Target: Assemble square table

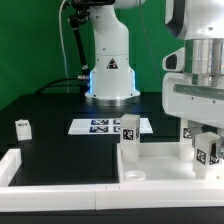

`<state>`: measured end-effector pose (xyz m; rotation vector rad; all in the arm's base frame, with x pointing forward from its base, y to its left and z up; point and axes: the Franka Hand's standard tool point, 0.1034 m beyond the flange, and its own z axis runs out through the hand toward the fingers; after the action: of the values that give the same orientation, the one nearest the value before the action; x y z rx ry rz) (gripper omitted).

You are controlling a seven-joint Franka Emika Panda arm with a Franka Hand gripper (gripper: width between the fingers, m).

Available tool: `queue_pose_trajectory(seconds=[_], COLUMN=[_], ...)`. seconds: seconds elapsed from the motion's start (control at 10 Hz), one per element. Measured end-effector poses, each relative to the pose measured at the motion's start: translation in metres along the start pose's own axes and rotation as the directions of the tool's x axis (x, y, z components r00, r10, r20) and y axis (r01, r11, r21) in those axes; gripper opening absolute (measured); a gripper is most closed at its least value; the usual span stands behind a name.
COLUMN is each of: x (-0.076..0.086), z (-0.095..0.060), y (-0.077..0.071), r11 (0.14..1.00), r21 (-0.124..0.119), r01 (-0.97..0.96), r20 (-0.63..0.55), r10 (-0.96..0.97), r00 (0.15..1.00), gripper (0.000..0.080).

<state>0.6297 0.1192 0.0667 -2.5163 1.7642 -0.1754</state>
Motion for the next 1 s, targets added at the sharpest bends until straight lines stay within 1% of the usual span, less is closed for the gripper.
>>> queue_pose_trajectory(seconds=[0.1,0.2,0.4,0.5,0.6,0.7,0.8,1.0], x=[0.0021,0.0019,0.0049,0.0072,0.0065,0.0074,0.0093,0.0095], z=[0.0003,0.0004,0.0001,0.0013,0.0010,0.0010,0.0010,0.0024], y=[0.0018,0.0024,0.0036,0.0044,0.0048,0.0051,0.0058,0.0069], r11=[0.989,0.963,0.876,0.850,0.803,0.751,0.717,0.718], r21=[0.001,-0.005,-0.029,-0.038,-0.059,-0.073,-0.080,-0.082], r01=[-0.150,-0.270,-0.481,-0.525,-0.594,-0.656,-0.693,-0.691], r20=[0.041,0.083,0.166,0.181,0.180,0.173,0.166,0.163], r10=[0.150,0.269,0.479,0.522,0.593,0.658,0.695,0.694], r00=[0.988,0.960,0.862,0.833,0.784,0.733,0.700,0.702], gripper=[0.0291,0.0291,0.0291,0.0291,0.0291,0.0291,0.0291,0.0291])
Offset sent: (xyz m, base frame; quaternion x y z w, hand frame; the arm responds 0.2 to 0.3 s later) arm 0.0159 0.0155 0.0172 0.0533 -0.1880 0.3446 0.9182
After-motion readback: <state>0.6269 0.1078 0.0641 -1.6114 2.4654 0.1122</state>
